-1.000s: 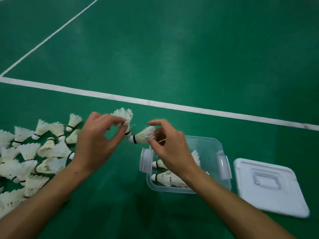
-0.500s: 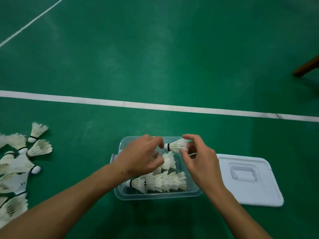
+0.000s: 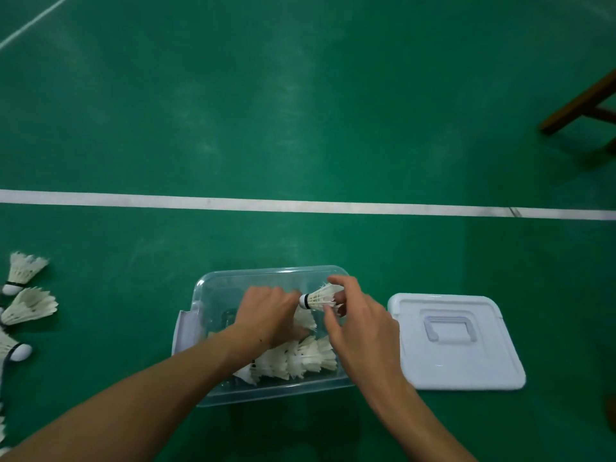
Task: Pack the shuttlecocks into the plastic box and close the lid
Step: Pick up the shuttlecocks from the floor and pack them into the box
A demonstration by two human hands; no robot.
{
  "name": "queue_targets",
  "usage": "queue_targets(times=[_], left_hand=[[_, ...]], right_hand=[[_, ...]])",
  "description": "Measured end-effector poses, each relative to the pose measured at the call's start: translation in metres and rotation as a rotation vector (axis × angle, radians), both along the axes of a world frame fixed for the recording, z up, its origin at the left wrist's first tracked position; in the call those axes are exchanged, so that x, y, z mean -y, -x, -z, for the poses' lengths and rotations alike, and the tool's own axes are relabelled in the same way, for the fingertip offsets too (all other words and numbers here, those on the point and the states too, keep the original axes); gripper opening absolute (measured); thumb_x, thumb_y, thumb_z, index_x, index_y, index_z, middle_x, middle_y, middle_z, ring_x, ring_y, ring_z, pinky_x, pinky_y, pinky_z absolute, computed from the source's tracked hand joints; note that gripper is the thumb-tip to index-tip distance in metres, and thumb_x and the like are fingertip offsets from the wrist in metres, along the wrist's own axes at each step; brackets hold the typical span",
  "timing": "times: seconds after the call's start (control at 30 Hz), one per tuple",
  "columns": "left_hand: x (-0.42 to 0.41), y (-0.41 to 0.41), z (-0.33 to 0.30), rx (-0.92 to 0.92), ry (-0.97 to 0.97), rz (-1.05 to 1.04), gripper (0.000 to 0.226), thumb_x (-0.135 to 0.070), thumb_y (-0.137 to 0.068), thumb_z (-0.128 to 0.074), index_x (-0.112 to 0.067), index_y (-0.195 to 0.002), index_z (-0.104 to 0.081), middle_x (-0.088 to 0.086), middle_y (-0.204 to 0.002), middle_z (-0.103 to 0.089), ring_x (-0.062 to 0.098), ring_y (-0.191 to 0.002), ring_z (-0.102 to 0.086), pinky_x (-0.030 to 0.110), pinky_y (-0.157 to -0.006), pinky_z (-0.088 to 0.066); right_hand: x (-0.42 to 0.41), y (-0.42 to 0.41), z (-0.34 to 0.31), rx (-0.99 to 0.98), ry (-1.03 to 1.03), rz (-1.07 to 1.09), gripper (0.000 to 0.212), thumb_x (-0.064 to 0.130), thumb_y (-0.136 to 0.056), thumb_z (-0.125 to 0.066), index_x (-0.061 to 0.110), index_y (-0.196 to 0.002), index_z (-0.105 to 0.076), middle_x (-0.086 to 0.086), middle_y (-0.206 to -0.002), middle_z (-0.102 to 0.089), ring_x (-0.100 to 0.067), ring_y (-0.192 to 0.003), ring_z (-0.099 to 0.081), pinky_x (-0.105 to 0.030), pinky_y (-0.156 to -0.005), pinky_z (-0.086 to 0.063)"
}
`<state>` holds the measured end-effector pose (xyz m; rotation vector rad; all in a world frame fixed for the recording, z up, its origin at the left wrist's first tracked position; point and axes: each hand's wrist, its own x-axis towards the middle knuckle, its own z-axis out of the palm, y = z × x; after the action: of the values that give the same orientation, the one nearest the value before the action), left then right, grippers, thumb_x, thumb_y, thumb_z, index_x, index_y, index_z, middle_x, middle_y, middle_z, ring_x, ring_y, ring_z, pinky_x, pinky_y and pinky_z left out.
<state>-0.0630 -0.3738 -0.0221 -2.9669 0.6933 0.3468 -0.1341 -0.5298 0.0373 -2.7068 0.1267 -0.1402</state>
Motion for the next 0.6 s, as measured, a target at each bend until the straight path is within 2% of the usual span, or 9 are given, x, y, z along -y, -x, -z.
queue_targets(times=[0.13,0.27,0.43,0.6], left_hand=[[0.004,-0.001,0.006,0.007,0.011,-0.029,0.051,-0.072,-0.090,-0.057,-0.026,-0.111,-0.062,-0.003,-0.077,-0.053,0.022,-0.066,-0.049,0.032,-0.062,-0.034],[0.001,-0.001,0.001,0.019,0.058,-0.076,0.048,-0.064,-0.092,-0.060,-0.026,-0.120,-0.056,-0.002,-0.080,-0.054,0.023,-0.070,-0.052,0.032,-0.064,-0.036],[-0.008,0.002,-0.002,0.027,0.106,-0.097,0.048,-0.066,-0.090,-0.061,-0.029,-0.120,-0.053,-0.003,-0.078,-0.056,0.024,-0.070,-0.058,0.031,-0.063,-0.040],[-0.009,0.002,-0.001,0.024,0.127,-0.104,0.046,-0.064,-0.089,-0.061,-0.030,-0.119,-0.053,-0.003,-0.081,-0.065,0.024,-0.070,-0.058,0.030,-0.062,-0.039]], right_hand=[[0.001,0.002,0.000,0.027,0.021,-0.015,0.044,0.035,-0.094,-0.064,0.044,-0.130,-0.041,0.010,-0.101,-0.072,-0.021,-0.093,-0.069,-0.041,-0.069,-0.056],[0.001,0.003,-0.002,0.097,0.069,-0.040,0.045,0.032,-0.093,-0.069,0.041,-0.128,-0.043,0.008,-0.096,-0.072,-0.022,-0.088,-0.069,-0.041,-0.063,-0.055],[0.000,0.002,-0.010,0.149,0.109,-0.050,0.044,0.026,-0.089,-0.076,0.034,-0.127,-0.054,0.006,-0.093,-0.073,-0.022,-0.080,-0.069,-0.039,-0.056,-0.055],[0.000,0.002,-0.011,0.143,0.111,-0.035,0.045,0.026,-0.089,-0.076,0.035,-0.126,-0.052,0.006,-0.092,-0.073,-0.022,-0.080,-0.069,-0.039,-0.056,-0.055]])
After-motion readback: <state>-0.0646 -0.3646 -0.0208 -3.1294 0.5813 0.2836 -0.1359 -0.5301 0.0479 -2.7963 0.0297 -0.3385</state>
